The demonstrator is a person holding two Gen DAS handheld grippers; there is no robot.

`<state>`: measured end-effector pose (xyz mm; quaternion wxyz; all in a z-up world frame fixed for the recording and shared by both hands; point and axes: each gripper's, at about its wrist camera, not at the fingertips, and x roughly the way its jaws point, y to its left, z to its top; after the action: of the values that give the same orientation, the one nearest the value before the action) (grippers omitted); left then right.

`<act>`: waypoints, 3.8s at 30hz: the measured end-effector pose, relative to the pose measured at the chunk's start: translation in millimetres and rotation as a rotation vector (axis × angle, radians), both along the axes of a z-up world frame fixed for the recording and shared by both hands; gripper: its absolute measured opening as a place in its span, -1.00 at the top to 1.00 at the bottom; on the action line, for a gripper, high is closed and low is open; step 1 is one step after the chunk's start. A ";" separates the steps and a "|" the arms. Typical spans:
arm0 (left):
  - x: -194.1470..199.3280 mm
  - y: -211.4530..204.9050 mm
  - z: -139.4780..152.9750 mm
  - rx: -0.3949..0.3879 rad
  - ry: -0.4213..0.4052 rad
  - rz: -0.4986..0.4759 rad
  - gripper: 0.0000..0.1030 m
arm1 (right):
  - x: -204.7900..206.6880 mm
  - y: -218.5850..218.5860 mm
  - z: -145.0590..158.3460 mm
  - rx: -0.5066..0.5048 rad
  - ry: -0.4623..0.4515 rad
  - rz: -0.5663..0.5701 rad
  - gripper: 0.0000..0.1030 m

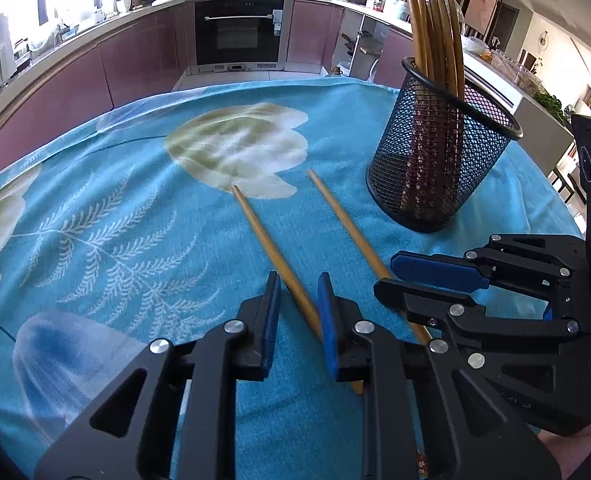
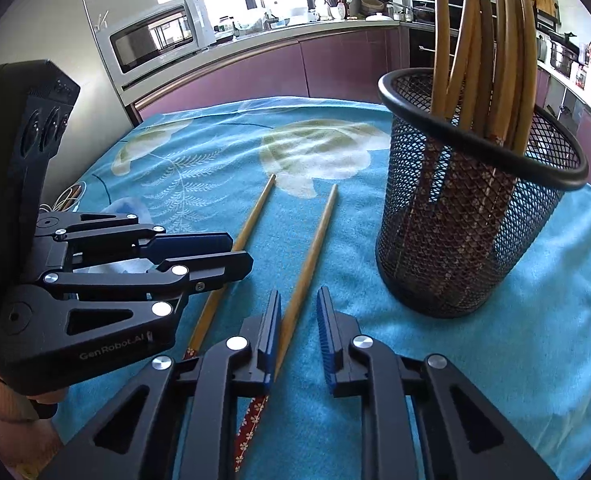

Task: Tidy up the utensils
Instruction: 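Lower the right gripper onto one chopstick and close on it, then lift the chopstick upright with the right gripper over the mesh cup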

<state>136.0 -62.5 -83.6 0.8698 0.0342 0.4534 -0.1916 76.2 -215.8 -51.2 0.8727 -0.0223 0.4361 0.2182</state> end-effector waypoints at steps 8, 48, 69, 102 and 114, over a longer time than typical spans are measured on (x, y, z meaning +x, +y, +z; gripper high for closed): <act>-0.1 1.4 -0.8 -0.010 -0.004 0.024 0.74 | 3.9 -4.7 -0.3 0.022 0.013 -0.012 0.85; -13.9 7.5 0.2 -0.021 0.001 0.061 0.85 | -8.2 -16.4 3.7 0.046 0.006 -0.011 0.89; -40.7 11.3 55.9 -0.163 -0.081 0.000 0.85 | -35.1 -50.4 58.1 0.207 -0.115 0.001 0.89; -52.9 2.7 102.9 -0.255 -0.183 -0.047 0.86 | -41.7 -84.3 101.3 0.265 -0.263 -0.044 0.89; -51.6 5.9 126.2 -0.298 -0.227 -0.052 0.86 | -41.5 -92.3 117.1 0.264 -0.309 -0.060 0.89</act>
<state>84.4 -56.6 42.6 0.9056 -0.0618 0.3181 -0.2737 34.7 -308.2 65.9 0.9307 0.0717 0.2651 0.2414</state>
